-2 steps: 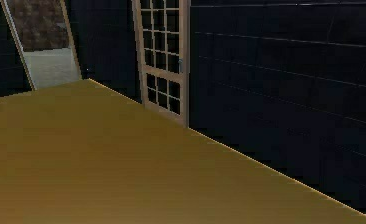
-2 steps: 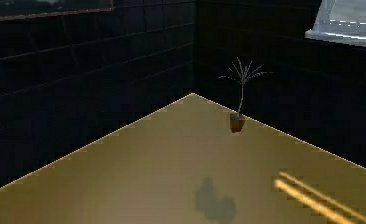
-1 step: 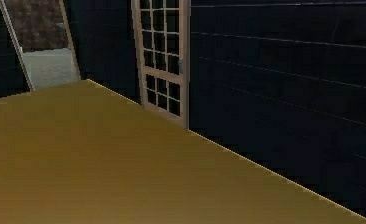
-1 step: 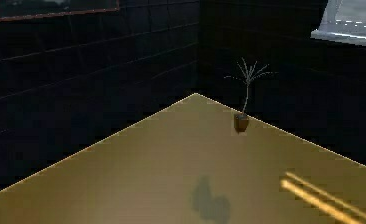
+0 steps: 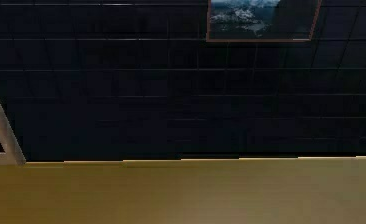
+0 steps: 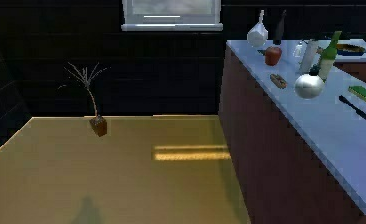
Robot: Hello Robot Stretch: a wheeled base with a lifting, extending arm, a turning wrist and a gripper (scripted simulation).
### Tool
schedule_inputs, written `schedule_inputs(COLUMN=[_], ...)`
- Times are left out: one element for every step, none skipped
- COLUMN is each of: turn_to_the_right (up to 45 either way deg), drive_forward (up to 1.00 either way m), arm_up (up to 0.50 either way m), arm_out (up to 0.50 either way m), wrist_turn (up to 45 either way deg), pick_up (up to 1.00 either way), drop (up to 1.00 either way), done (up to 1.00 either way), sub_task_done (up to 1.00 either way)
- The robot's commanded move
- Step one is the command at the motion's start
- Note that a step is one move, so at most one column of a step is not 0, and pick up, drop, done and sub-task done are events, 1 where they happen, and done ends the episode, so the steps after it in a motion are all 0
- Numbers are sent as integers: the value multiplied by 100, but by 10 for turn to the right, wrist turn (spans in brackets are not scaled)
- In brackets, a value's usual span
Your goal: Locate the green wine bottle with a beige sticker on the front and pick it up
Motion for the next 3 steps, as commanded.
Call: schedule_inputs(turn_to_the_right=[210,0,450], drive_forward=[0,5,0], arm_up=[0,0,0], arm_out=[0,0,0], wrist_turn=[0,0,0], pick_up=[0,0,0], drop=[0,0,0], done=[0,0,0], sub_task_done=[0,0,0])
